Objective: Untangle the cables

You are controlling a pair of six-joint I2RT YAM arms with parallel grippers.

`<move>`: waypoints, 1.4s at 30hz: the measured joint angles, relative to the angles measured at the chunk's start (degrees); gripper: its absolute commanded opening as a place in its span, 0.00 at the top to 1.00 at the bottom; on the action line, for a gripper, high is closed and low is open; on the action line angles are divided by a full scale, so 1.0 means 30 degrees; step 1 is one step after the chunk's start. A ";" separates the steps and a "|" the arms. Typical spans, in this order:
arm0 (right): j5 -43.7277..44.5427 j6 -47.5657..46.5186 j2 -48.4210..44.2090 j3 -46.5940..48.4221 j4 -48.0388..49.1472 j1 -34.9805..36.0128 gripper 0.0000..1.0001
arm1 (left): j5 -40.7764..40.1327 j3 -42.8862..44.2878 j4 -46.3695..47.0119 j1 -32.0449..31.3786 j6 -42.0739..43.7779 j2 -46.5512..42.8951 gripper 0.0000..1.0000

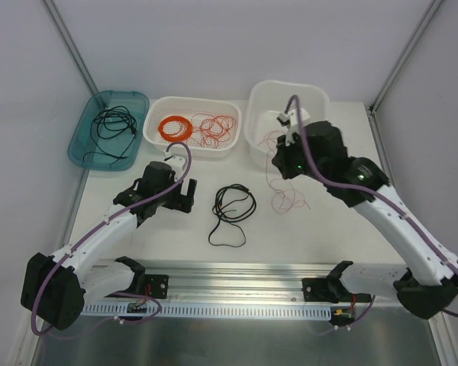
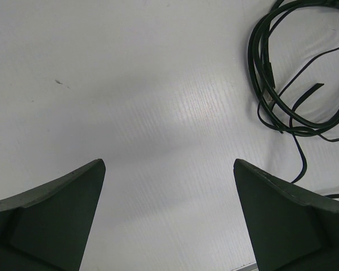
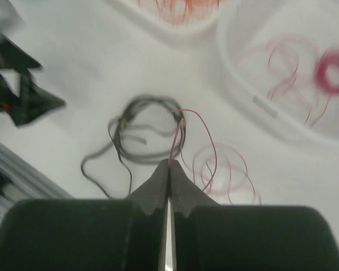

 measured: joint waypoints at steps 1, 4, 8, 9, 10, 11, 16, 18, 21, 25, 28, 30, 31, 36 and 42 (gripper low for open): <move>-0.0007 0.0313 0.0503 -0.0495 -0.0561 0.0007 0.99 | 0.0000 0.0000 0.0000 0.0000 0.0000 0.0000 0.01; -0.0758 0.1348 0.3242 -0.2550 -0.1836 -0.0007 0.99 | 0.0007 0.0000 0.0000 0.0000 0.0000 -0.0007 0.01; -0.1923 0.2484 0.4590 -0.5756 -0.2426 0.0124 0.99 | 0.0750 0.0000 -0.0007 0.0000 -0.0015 -0.0182 0.01; -0.2178 0.2718 0.4590 -0.5901 -0.2594 0.0124 0.97 | 0.1042 0.0000 -0.0007 0.0000 -0.0022 -0.0306 0.01; -0.2448 0.2951 0.4575 -0.5901 -0.2412 0.0124 0.96 | 0.1421 0.0000 0.0007 0.0000 -0.0029 -0.0510 0.01; -0.2725 0.3184 0.4532 -0.5836 -0.2084 0.0124 0.89 | 0.1749 0.0000 0.0044 -0.0007 -0.0066 -0.0765 0.01; -0.4714 0.4087 0.4517 -0.5457 -0.0685 0.0350 0.53 | 0.2929 0.0000 0.0415 -0.0845 -0.0962 -0.1967 0.01; -0.5166 0.4051 0.4510 -0.5391 -0.0335 0.0743 0.49 | 0.3067 0.0000 0.0474 -0.1712 -0.1537 -0.2251 0.01; -0.4772 0.4058 0.4299 -0.5552 -0.0270 0.1166 0.49 | 0.3198 0.0000 0.0474 -0.2951 -0.2674 -0.2703 0.01; -0.2958 0.4204 0.2703 -0.6630 -0.0342 0.0634 0.49 | 0.3264 0.0000 0.0495 -0.4116 -0.4153 -0.3038 0.01; -0.1800 0.4386 0.1020 -0.7788 -0.0393 -0.0321 0.49 | 0.3111 0.0036 0.0525 -0.5042 -0.5042 -0.2506 0.01; -0.1486 0.4415 0.0401 -0.8531 -0.0342 -0.0998 0.49 | 0.2834 0.0211 0.0503 -0.5734 -0.5464 -0.1625 0.01; -0.1472 0.4430 0.0291 -0.8961 -0.0182 -0.1224 0.49 | 0.2761 0.0357 0.0488 -0.6011 -0.5683 -0.1107 0.01; -0.1763 0.4342 0.0758 -1.1205 0.0750 -0.1443 0.51 | 0.2106 0.1209 0.0510 -0.7133 -0.6965 0.1035 0.01; -0.2637 0.3949 0.2404 -1.2167 0.2557 -0.1515 0.56 | 0.1217 0.1290 0.0525 -0.7541 -0.8670 0.1253 0.01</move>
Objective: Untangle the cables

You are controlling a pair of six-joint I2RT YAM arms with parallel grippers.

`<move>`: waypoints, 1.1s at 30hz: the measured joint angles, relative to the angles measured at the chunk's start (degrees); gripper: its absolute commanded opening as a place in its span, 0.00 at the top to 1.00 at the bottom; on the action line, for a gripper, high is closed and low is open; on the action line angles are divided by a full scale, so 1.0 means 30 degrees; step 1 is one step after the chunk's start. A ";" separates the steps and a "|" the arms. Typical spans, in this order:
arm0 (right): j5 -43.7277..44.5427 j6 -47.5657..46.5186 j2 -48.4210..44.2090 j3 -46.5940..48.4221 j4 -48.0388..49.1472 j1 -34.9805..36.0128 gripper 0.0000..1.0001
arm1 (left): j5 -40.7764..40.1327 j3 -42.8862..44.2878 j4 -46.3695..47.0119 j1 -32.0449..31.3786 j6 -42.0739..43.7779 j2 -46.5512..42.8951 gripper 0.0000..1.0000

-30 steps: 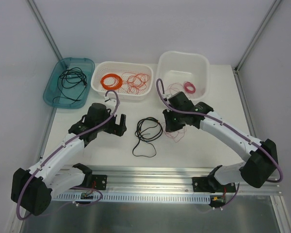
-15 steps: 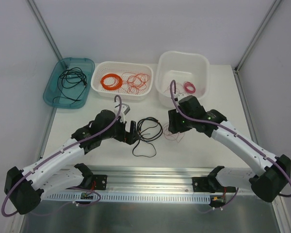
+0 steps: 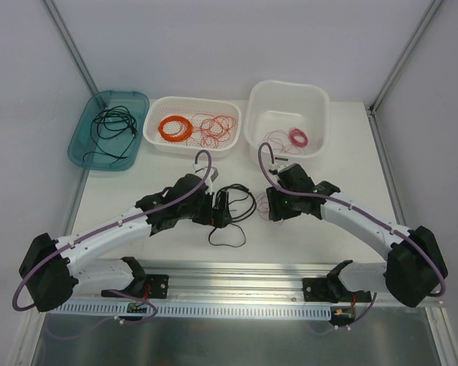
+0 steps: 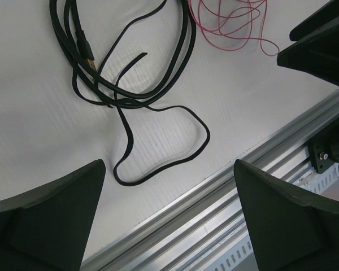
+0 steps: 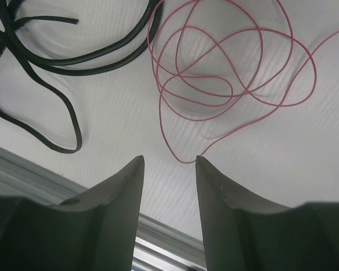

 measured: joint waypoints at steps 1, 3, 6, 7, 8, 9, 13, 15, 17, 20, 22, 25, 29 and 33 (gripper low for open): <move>-0.0087 -0.0058 0.0357 -0.0029 0.0321 -0.0015 0.57 | -0.0175 -0.0015 0.0000 -0.0007 -0.0248 -0.0022 0.01; -0.0182 -0.0168 0.0933 -0.0102 0.0940 -0.0036 0.58 | -0.0459 -0.0102 0.0000 -0.0007 -0.0758 -0.0146 0.01; -0.0335 -0.0452 0.1872 -0.0204 0.1712 -0.0051 0.63 | -0.0831 -0.0357 0.0051 -0.0007 -0.1304 -0.0474 0.01; -0.0379 -0.0583 0.2186 -0.0204 0.1931 -0.0051 0.69 | -0.0903 -0.0415 0.0066 -0.0007 -0.1494 -0.0546 0.01; -0.0408 -0.0736 0.2455 -0.0204 0.2135 -0.0051 0.73 | -0.0925 -0.0474 0.0087 -0.0007 -0.1647 -0.0583 0.01; -0.0430 -0.0860 0.2659 -0.0204 0.2295 -0.0051 0.78 | -0.0933 -0.0525 0.0095 -0.0007 -0.1843 -0.0597 0.01; -0.0641 -0.1348 0.2769 -0.0197 0.2412 -0.0051 0.99 | -0.0947 -0.0605 0.0095 -0.0007 -0.2397 -0.0590 0.01; -0.0874 -0.1566 0.2412 -0.0182 0.2193 -0.0051 0.99 | -0.0940 -0.0605 0.0087 -0.0007 -0.2747 -0.0590 0.01; -0.1129 -0.1807 0.1661 -0.0058 0.1537 -0.0051 0.99 | -0.0940 -0.0583 0.0087 -0.0007 -0.3096 -0.0568 0.01; -0.1712 -0.2353 -0.0248 0.0962 -0.0109 -0.0044 0.99 | -0.0903 -0.0240 0.0044 -0.0007 -0.3475 -0.0350 0.01; -0.2069 -0.2834 -0.1479 0.2339 -0.1122 -0.0044 0.99 | -0.0889 0.0277 0.0015 -0.0007 -0.3483 -0.0160 0.01; -0.2492 -0.3570 -0.2849 0.4765 -0.2557 -0.0044 0.99 | -0.0787 0.1173 -0.0007 -0.0007 -0.3147 -0.0029 0.01; -0.2907 -0.4189 -0.4022 0.7038 -0.3745 -0.0044 0.99 | -0.0678 0.2178 0.0117 -0.0029 -0.1814 -0.0029 0.01; -0.3555 -0.4408 -0.4626 0.8145 -0.4816 -0.0044 0.99 | -0.0401 0.2710 0.0510 -0.0568 0.0357 -0.0029 0.01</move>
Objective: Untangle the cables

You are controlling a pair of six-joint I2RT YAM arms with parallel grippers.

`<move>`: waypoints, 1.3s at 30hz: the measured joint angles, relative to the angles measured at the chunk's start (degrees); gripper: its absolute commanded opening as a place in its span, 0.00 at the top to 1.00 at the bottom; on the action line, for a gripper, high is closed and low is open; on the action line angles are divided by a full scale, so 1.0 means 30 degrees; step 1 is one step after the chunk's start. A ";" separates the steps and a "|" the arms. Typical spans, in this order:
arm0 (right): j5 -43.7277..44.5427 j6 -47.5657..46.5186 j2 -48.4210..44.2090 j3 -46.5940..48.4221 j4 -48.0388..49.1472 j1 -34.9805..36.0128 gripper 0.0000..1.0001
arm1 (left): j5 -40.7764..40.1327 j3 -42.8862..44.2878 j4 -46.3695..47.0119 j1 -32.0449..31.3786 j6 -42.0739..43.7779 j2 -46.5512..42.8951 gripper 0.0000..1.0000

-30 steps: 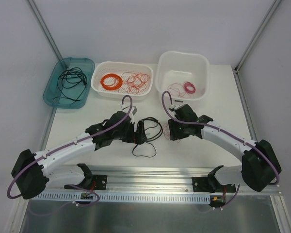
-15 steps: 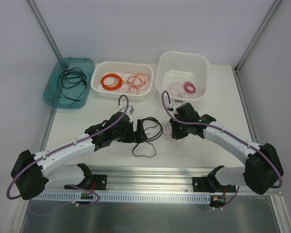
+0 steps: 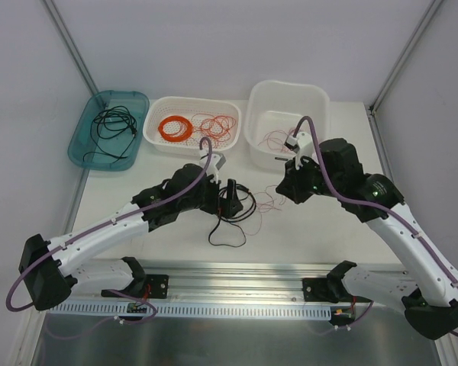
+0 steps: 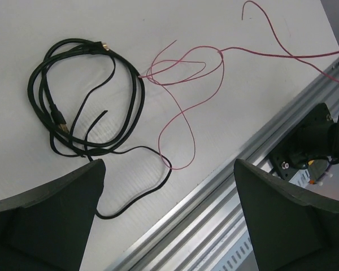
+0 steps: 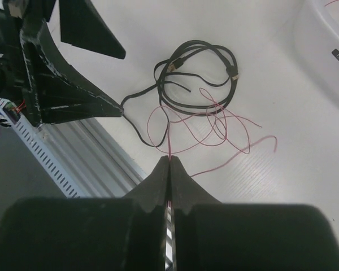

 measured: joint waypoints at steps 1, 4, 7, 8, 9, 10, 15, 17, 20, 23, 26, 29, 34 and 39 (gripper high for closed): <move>-0.0277 0.0015 -0.0015 0.0248 -0.0262 0.0000 0.99 | 0.0044 0.0007 0.0270 -0.0233 0.0707 0.0000 0.01; -0.1020 0.0058 -0.0044 0.0729 -0.0576 0.0000 0.99 | 0.0219 0.0007 0.0787 -0.0699 0.2382 0.0000 0.01; -0.1829 0.0124 -0.0153 0.0954 -0.0714 0.0000 0.99 | 0.0561 0.0000 0.1712 -0.0707 0.3774 0.0066 0.03; -0.2113 0.0138 -0.0197 0.1020 -0.0765 0.0000 0.99 | 0.0656 -0.0007 0.2127 -0.0699 0.4233 0.0153 0.04; -0.2382 0.0153 -0.0270 0.1056 -0.0780 0.0000 0.99 | 0.0743 -0.0007 0.2543 -0.0699 0.4663 0.0291 0.07; -0.2630 0.0197 -0.0328 0.1115 -0.0831 0.0000 0.99 | 0.0991 -0.0007 0.2929 -0.0699 0.5100 0.0517 0.07; -0.3643 0.0335 -0.0772 0.1195 -0.0860 0.0000 0.99 | 0.2543 -0.0015 0.4350 -0.0699 0.7308 0.2098 0.09; -0.4029 0.0357 -0.0991 0.1202 -0.0845 0.0000 0.99 | 0.3359 -0.0015 0.4707 -0.0699 0.8269 0.2696 0.11; -0.4401 0.0430 -0.1290 0.1209 -0.0845 0.0000 0.99 | 0.4634 -0.0015 0.5056 -0.0699 0.9500 0.3337 0.16; -0.4758 0.0488 -0.1523 0.1217 -0.0838 0.0000 0.99 | 0.5829 -0.0015 0.5348 -0.0699 1.0542 0.3956 0.24; -0.4940 0.0517 -0.1683 0.1217 -0.0838 0.0000 0.99 | 0.6688 0.0007 0.5464 -0.0699 1.1242 0.4692 0.27; -0.5209 0.0568 -0.1829 0.1231 -0.0823 0.0000 0.99 | 0.7206 0.0160 0.5464 -0.0699 1.1788 0.5661 0.31; -0.5530 0.0634 -0.1909 0.1239 -0.0823 0.0000 0.99 | 0.7548 0.0787 0.5457 -0.0699 1.2393 0.6907 0.42; -0.5610 0.0634 -0.2127 0.1239 -0.0823 0.0000 0.99 | 0.7672 0.1246 0.5472 -0.0699 1.2735 0.7060 0.39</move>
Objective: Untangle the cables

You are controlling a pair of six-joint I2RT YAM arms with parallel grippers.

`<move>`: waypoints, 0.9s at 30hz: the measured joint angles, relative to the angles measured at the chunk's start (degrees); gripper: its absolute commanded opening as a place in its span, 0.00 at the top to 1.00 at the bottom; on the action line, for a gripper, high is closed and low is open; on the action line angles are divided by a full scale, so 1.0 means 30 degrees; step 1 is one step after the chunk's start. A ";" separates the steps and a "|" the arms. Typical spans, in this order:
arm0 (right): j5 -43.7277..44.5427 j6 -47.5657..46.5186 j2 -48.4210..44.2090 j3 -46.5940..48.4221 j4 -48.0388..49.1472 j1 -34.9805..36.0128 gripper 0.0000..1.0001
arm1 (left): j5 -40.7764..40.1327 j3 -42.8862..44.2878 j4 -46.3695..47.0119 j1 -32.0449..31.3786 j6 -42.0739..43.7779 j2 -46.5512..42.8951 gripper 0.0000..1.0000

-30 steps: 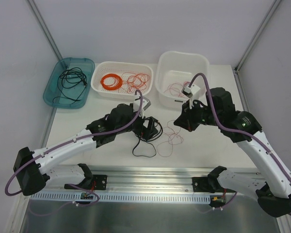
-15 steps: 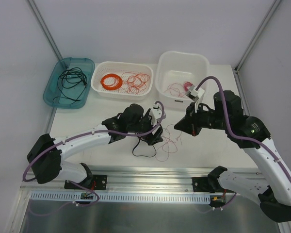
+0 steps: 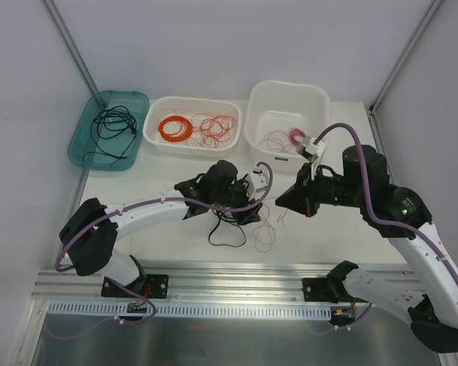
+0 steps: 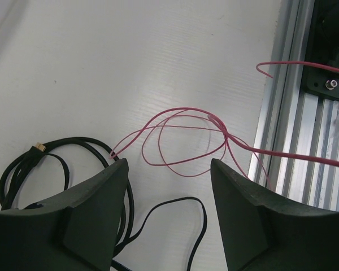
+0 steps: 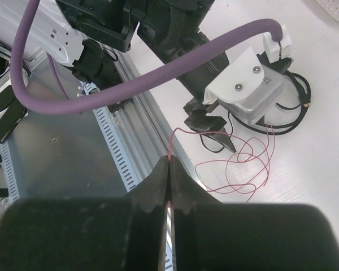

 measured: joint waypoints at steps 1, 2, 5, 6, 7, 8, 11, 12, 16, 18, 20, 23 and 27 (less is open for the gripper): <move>0.0000 0.0000 -0.0073 0.0000 0.0000 0.0000 0.99 | 0.0022 0.0073 0.0015 0.0000 0.0015 0.0000 0.37; 0.0000 0.0000 -0.0131 0.0000 0.0000 0.0000 0.99 | 0.0022 0.0102 0.0051 0.0000 0.0036 0.0000 0.36; -0.0007 0.0000 -0.0255 0.0000 0.0000 0.0000 0.99 | -0.0044 0.0102 0.0131 0.0000 0.0189 0.0000 0.30; -0.0015 0.0000 -0.0284 0.0000 0.0000 0.0000 0.99 | -0.0095 0.0102 0.0153 0.0000 0.0379 0.0000 0.28; -0.0029 0.0000 -0.0284 0.0000 0.0000 0.0000 0.99 | -0.0131 0.0095 0.0189 0.0000 0.0532 0.0000 0.27; -0.0073 0.0000 -0.0284 0.0000 0.0000 0.0000 0.99 | -0.0146 0.0066 0.0248 0.0000 0.0663 -0.0007 0.24; -0.0160 0.0000 -0.0284 0.0000 0.0000 0.0000 0.99 | -0.0153 -0.0175 0.0364 0.0007 0.1501 -0.0131 0.20; -0.0211 0.0000 -0.0299 0.0000 -0.0007 0.0000 0.99 | -0.0160 -0.0270 0.0364 0.0007 0.1770 -0.0197 0.18; -0.0350 0.0000 -0.0452 0.0000 -0.0007 0.0000 0.99 | -0.0146 -0.0415 0.0364 0.0044 0.2820 -0.0415 0.15; -0.0510 0.0000 -0.0583 0.0000 0.0000 0.0000 0.99 | -0.0102 -0.0415 0.0401 0.0066 0.3220 -0.0437 0.15; -0.0736 -0.0007 -0.0743 0.0000 0.0000 0.0000 0.99 | 0.0182 -0.0415 0.0393 0.0248 0.3541 -0.0437 0.15; -0.0962 -0.0007 -0.0962 0.0000 -0.0007 0.0000 0.99 | 0.1137 -0.0415 0.0386 0.0605 0.3920 -0.0437 0.16; -0.1384 -0.0007 -0.1064 0.0000 0.0000 0.0000 0.99 | 0.1931 -0.0379 0.0335 0.0918 0.4335 -0.0393 0.16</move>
